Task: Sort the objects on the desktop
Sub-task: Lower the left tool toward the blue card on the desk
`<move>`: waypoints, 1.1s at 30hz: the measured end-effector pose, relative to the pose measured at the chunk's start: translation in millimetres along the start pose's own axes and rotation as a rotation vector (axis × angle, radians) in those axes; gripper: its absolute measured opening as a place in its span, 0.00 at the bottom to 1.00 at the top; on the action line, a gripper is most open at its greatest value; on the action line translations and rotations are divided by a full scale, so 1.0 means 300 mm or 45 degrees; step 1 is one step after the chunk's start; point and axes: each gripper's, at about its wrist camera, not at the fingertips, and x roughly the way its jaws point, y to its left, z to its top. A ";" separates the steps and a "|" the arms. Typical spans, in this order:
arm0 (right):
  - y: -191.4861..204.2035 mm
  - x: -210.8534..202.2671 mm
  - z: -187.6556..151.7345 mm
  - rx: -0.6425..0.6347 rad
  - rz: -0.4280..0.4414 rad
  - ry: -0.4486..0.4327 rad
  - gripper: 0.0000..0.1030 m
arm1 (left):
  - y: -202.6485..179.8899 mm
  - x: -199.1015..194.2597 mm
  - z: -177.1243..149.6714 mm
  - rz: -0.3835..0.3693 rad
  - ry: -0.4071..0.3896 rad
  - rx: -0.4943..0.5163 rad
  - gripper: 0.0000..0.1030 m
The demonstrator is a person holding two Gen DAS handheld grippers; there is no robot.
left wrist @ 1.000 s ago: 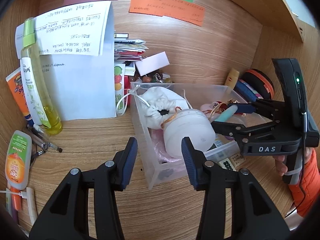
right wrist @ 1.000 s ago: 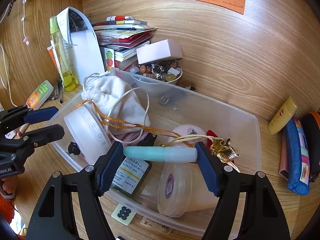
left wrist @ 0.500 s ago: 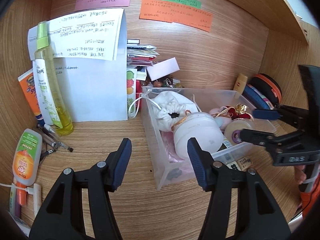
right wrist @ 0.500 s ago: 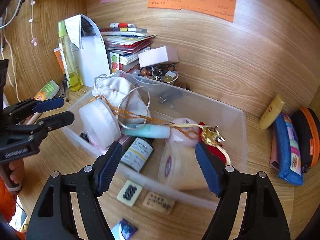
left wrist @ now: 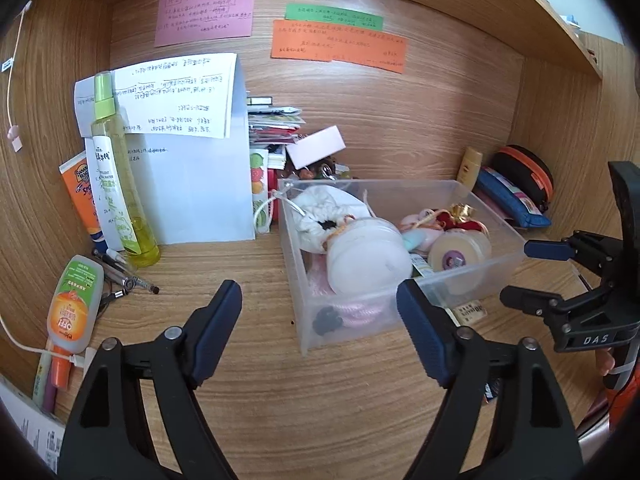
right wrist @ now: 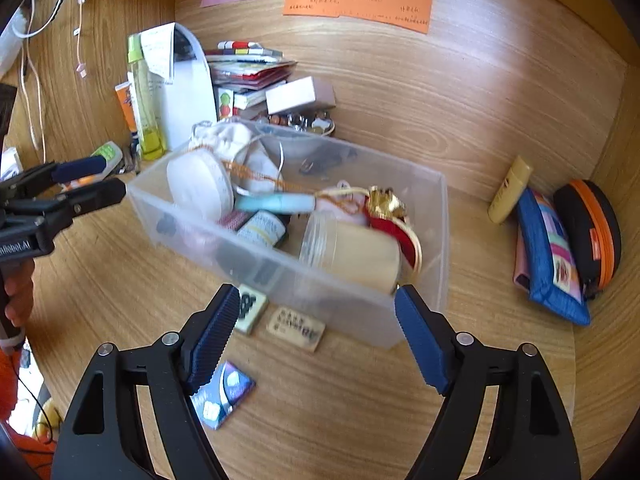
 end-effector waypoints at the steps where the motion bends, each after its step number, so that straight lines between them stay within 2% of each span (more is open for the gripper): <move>1: 0.000 -0.003 -0.012 -0.008 -0.005 0.001 0.75 | -0.006 -0.004 -0.002 -0.006 0.005 0.003 0.83; 3: -0.001 -0.007 -0.034 -0.017 -0.020 0.008 0.76 | -0.028 -0.008 -0.015 -0.028 0.022 0.011 0.87; 7: -0.027 -0.010 -0.070 0.015 -0.020 0.024 0.76 | -0.087 0.001 -0.045 -0.060 0.064 0.057 0.88; 10: -0.049 -0.011 -0.095 0.044 -0.013 0.034 0.76 | -0.151 0.029 -0.085 -0.097 0.131 0.106 0.90; 14: -0.075 -0.005 -0.129 0.070 -0.022 0.051 0.76 | -0.226 0.072 -0.135 -0.151 0.225 0.166 0.90; 25: -0.151 0.038 -0.192 0.152 -0.028 0.111 0.76 | -0.389 0.154 -0.194 -0.243 0.378 0.317 0.90; 30: -0.178 0.038 -0.190 0.211 0.001 0.112 0.76 | -0.446 0.181 -0.213 -0.235 0.414 0.418 0.90; 33: -0.171 0.047 -0.189 0.202 -0.003 0.120 0.76 | -0.465 0.167 -0.217 -0.241 0.377 0.462 0.86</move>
